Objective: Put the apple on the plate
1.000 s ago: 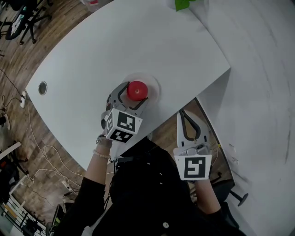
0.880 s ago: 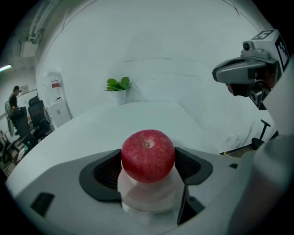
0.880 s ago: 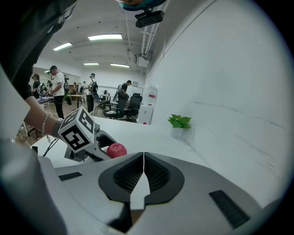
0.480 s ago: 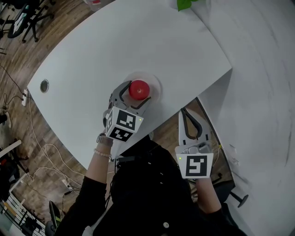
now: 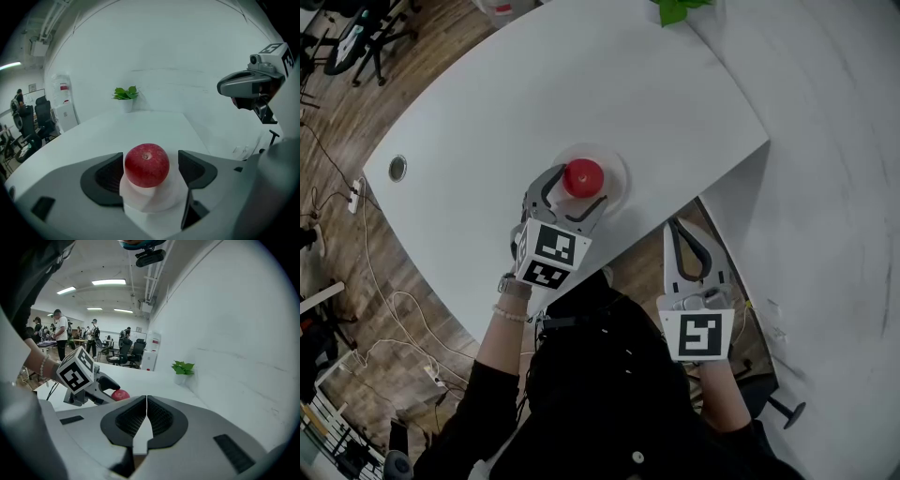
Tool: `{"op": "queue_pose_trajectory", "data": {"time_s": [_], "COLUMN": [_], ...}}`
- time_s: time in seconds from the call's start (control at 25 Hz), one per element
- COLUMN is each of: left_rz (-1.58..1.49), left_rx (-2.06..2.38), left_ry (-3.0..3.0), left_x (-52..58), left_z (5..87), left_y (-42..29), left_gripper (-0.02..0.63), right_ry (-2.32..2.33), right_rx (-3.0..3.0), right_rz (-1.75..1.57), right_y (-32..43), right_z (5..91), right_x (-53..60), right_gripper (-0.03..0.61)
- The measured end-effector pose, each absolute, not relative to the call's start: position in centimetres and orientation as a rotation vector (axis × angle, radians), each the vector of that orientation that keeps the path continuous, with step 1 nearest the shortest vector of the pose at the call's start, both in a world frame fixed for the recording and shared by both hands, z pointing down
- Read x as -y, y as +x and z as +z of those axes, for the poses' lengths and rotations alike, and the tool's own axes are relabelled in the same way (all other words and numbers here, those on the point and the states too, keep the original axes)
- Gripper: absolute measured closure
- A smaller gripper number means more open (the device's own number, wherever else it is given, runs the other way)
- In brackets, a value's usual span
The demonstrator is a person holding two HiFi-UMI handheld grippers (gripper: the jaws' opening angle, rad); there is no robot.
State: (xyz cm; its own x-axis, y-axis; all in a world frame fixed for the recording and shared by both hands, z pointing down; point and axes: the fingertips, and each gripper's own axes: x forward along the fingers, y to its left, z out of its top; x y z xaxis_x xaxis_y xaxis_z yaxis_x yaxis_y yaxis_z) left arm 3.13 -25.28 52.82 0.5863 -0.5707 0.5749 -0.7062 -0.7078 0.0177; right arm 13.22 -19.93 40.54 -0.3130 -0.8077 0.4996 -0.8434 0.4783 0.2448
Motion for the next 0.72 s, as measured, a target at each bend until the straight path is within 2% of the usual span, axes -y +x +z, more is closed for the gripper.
{"op": "queue_pose_trajectory", "data": {"time_s": [0.36, 0.44, 0.48, 0.72], "left_rz": [0.81, 0.816, 0.813, 0.729], "left_rx": [1.153, 1.2, 1.225, 1.331], "left_ry": [2.621, 2.616, 2.613, 2.606], "left_x": [23.1, 22.3, 21.9, 19.5], "left_z": [49.2, 48.3, 47.8, 44.6], "left_y": [2.3, 1.7, 1.3, 0.5], "left_gripper": [0.27, 0.369, 0.396, 0.494], "right_ry": [1.357, 1.36, 1.365, 1.37], "right_rx": [2.193, 2.201, 2.207, 2.238], "right_rz": [0.031, 0.023, 0.019, -0.019], "right_y": [13.1, 13.0, 12.9, 12.9], "right_z": [38.7, 38.2, 37.9, 36.5], "right_x": [18.2, 17.6, 17.4, 15.6], "right_gripper": [0.535, 0.535, 0.535, 0.535]}}
